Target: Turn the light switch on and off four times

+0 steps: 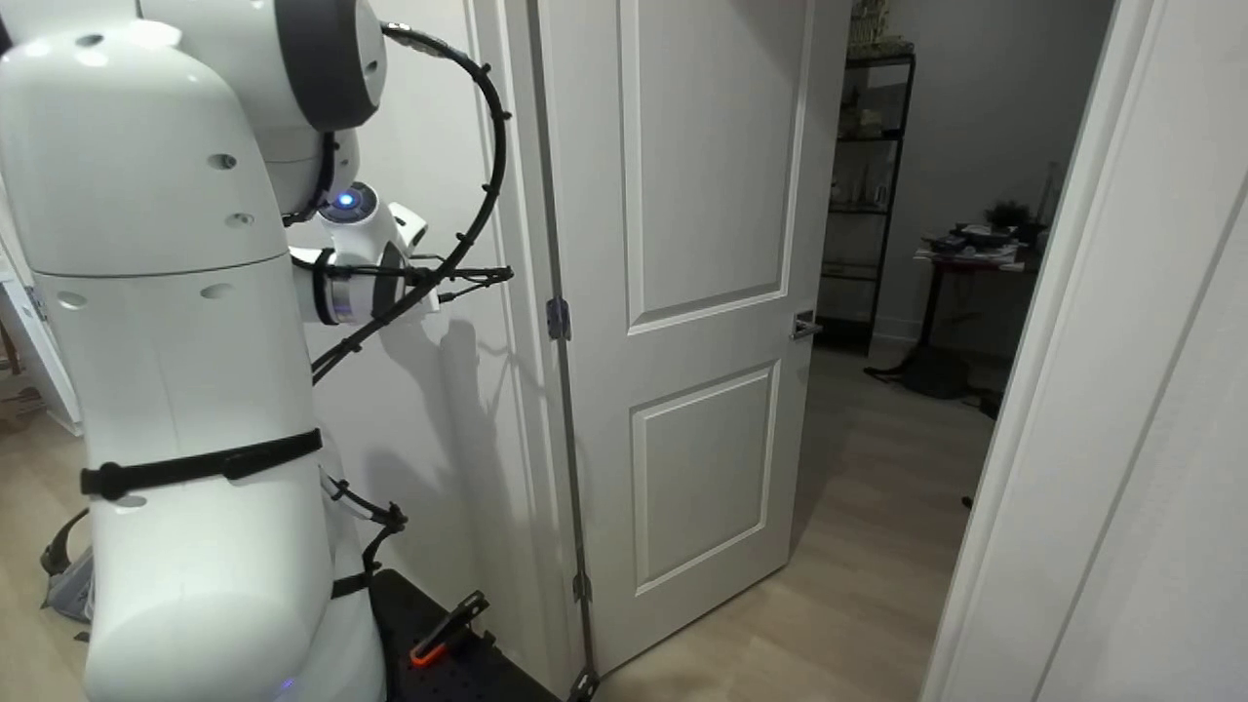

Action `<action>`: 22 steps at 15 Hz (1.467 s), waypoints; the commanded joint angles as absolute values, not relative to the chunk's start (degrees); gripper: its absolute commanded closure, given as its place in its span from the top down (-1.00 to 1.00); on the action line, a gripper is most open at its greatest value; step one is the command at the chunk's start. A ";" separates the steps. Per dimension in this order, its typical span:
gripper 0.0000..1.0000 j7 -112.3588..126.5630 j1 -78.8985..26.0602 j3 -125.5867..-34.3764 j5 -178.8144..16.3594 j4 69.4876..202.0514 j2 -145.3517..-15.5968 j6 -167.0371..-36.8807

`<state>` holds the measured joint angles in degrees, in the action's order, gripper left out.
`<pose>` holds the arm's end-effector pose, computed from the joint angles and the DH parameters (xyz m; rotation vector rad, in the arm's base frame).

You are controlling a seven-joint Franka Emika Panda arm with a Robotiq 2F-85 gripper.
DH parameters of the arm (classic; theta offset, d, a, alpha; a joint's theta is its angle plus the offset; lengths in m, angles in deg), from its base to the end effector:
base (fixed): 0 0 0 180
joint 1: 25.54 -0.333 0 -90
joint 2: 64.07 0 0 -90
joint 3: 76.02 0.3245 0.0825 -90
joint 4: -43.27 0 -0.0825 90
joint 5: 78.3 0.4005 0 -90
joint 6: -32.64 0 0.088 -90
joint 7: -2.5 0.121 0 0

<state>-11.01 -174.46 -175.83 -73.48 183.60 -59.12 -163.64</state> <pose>0.3732 0.4068 0.3976 -2.2204 -1.1488 -1.1953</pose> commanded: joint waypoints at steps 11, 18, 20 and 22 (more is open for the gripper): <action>-1.00 -14.81 -174.48 -174.76 -72.07 184.01 -64.41 -165.27; -1.00 -9.16 -151.36 -151.44 -77.73 184.80 -71.56 -165.18; -1.00 -8.86 -152.54 -151.49 -76.32 184.26 -75.10 -165.23; -1.00 -6.76 -148.09 -146.52 -76.41 183.28 -78.90 -165.21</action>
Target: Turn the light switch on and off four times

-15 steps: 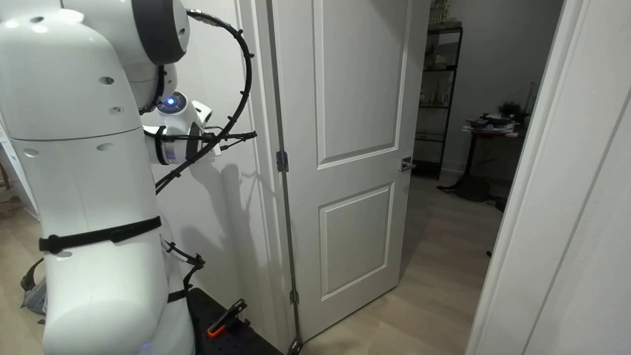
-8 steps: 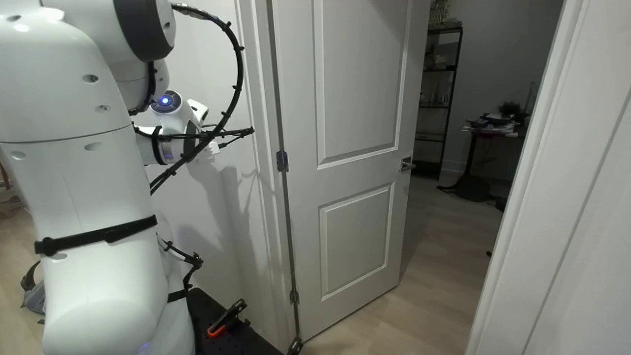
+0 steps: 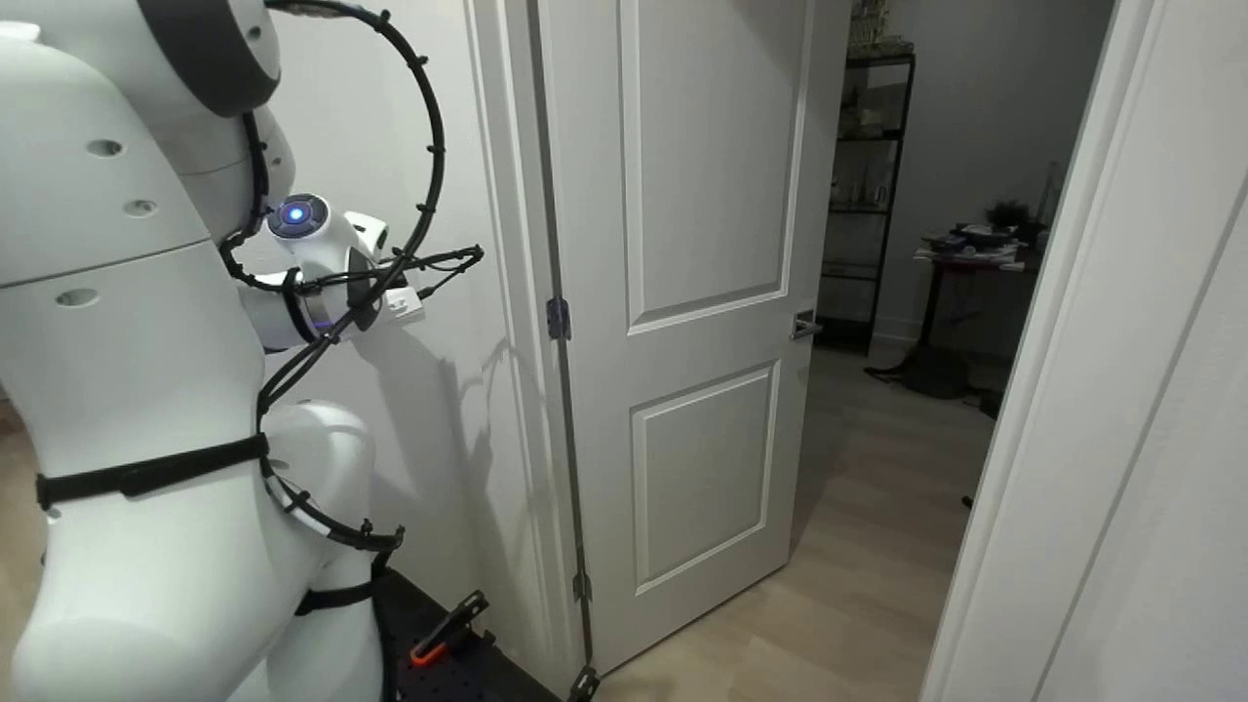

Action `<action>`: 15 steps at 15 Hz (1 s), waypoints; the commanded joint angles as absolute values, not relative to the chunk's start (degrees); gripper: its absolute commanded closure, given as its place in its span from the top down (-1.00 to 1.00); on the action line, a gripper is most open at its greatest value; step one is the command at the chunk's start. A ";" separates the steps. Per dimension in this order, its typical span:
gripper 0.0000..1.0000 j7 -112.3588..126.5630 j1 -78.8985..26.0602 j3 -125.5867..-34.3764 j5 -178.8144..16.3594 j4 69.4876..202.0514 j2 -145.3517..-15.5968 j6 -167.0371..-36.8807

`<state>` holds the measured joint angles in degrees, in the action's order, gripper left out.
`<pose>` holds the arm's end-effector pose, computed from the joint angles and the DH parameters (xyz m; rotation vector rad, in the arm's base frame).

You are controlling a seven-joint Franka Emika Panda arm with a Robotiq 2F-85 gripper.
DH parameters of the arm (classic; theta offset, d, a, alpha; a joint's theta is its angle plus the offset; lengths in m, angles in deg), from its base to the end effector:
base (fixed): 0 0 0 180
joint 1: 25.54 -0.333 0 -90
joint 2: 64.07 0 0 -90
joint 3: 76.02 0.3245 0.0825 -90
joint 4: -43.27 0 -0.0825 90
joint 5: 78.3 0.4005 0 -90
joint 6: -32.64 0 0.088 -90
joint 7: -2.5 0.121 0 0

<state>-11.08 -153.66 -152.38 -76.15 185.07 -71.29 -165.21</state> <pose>0.3360 0.4306 0.3830 -2.1918 -1.4415 -1.3246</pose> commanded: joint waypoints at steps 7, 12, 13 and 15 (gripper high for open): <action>-1.00 -2.89 -119.91 -120.11 -70.98 172.32 -94.99 -165.34; -1.00 -5.81 -101.21 -106.47 -74.96 167.36 -91.70 -157.74; -1.00 -6.42 -96.38 -102.17 -77.43 166.82 -89.29 -153.45; -1.00 -6.79 -87.87 -93.19 -81.18 167.02 -84.83 -145.80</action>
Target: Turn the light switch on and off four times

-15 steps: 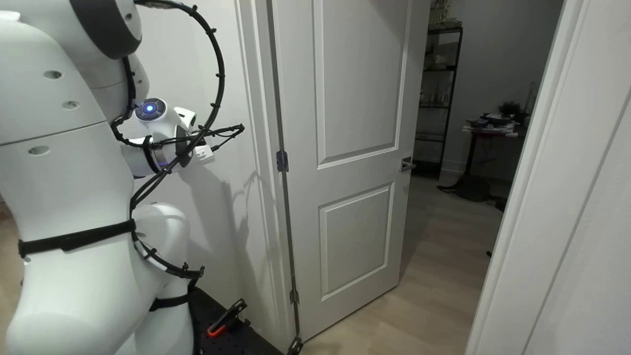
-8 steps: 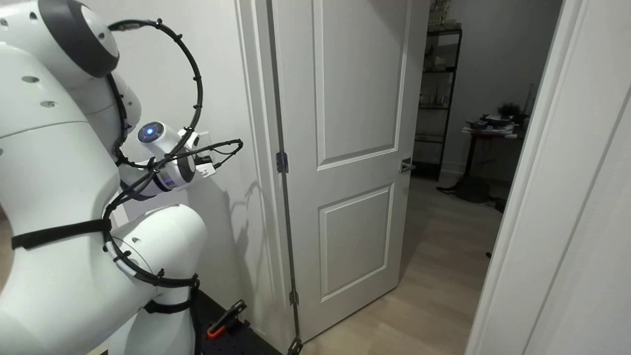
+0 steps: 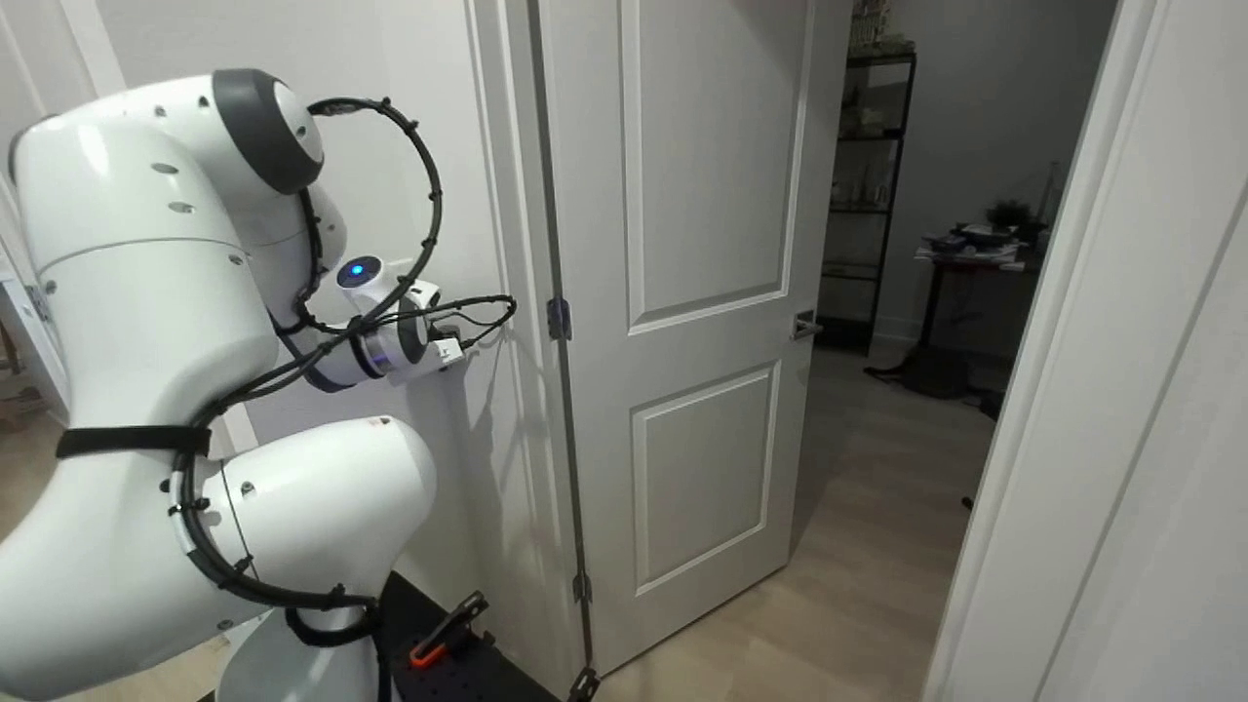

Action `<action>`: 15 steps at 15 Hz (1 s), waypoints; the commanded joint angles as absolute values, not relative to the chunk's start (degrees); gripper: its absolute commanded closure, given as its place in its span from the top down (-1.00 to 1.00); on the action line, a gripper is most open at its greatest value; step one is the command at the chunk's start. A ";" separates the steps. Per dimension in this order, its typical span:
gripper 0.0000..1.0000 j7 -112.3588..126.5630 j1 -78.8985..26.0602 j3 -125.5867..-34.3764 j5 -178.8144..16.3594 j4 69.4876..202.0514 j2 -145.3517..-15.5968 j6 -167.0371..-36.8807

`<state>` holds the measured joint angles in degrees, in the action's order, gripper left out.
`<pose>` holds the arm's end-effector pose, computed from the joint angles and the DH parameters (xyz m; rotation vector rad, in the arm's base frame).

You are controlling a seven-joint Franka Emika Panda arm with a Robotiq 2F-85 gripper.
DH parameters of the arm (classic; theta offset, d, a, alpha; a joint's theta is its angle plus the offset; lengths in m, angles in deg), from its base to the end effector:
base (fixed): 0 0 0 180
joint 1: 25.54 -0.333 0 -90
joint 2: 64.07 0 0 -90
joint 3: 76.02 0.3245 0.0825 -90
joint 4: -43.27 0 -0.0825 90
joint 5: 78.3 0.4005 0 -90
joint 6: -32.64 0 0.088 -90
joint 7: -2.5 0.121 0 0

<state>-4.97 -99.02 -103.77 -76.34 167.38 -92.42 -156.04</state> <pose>0.4347 0.4599 0.2508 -2.5315 -1.4209 -1.0791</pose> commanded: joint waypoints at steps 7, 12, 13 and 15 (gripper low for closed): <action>-1.00 -34.20 -64.45 -69.06 -56.09 165.13 -77.63 -117.44; -1.00 -39.11 -53.61 -63.60 -56.78 165.91 -73.09 -95.81; -1.00 -39.25 -51.35 -62.02 -57.05 166.05 -72.15 -93.17; -1.00 -38.89 -48.19 -59.92 -57.10 167.37 -69.24 -90.96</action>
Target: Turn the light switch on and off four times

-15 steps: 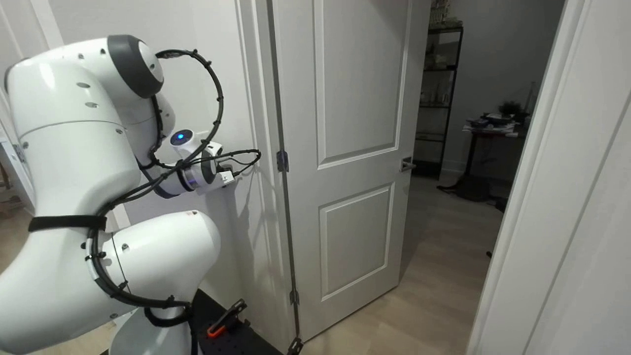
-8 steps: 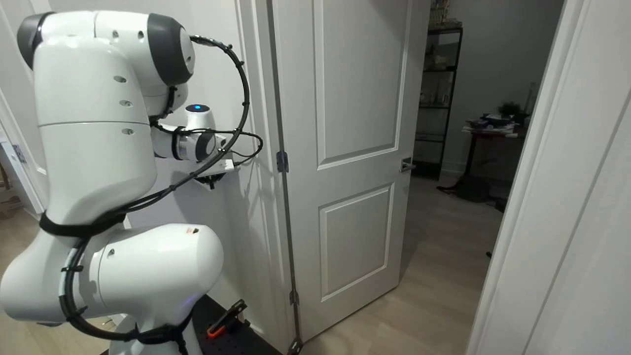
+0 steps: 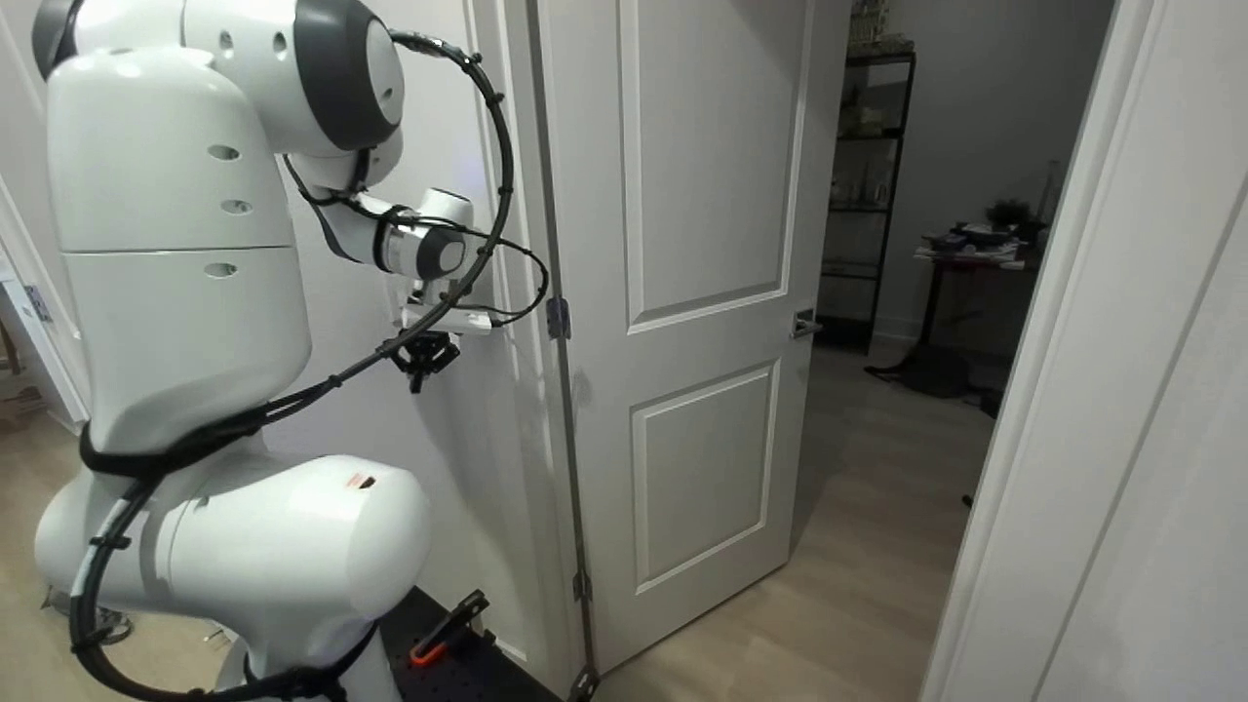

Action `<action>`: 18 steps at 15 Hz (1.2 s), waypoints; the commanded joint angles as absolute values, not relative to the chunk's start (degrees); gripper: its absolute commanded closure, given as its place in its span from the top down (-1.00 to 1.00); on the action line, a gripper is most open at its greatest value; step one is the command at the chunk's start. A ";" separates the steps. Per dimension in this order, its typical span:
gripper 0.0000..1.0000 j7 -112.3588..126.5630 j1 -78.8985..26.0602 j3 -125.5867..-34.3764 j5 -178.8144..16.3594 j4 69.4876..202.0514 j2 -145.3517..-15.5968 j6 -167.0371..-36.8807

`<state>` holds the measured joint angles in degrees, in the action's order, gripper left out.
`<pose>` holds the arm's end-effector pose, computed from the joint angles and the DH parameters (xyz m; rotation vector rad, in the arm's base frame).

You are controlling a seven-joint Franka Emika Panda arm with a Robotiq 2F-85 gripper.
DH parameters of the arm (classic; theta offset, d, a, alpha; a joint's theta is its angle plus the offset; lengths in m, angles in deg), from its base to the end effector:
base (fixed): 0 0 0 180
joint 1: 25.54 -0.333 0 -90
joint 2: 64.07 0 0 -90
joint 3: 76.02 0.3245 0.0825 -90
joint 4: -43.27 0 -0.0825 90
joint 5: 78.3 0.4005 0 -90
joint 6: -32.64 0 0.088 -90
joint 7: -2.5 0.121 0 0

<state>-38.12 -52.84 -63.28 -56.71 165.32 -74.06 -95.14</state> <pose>0.4280 0.3784 0.3093 -2.3508 -1.5439 0.1017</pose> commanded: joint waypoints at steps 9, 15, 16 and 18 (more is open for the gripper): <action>-1.00 -38.88 -45.22 -59.70 -51.41 174.15 -55.04 -93.06; -1.00 -37.76 -49.03 -59.74 -46.91 183.07 -48.48 -116.78; -1.00 -37.60 -50.29 -59.68 -46.24 184.13 -48.55 -121.62; -1.00 -37.15 -52.93 -59.68 -45.96 185.15 -50.07 -131.10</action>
<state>-37.83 -49.87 -59.85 -47.62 182.38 -50.23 -120.36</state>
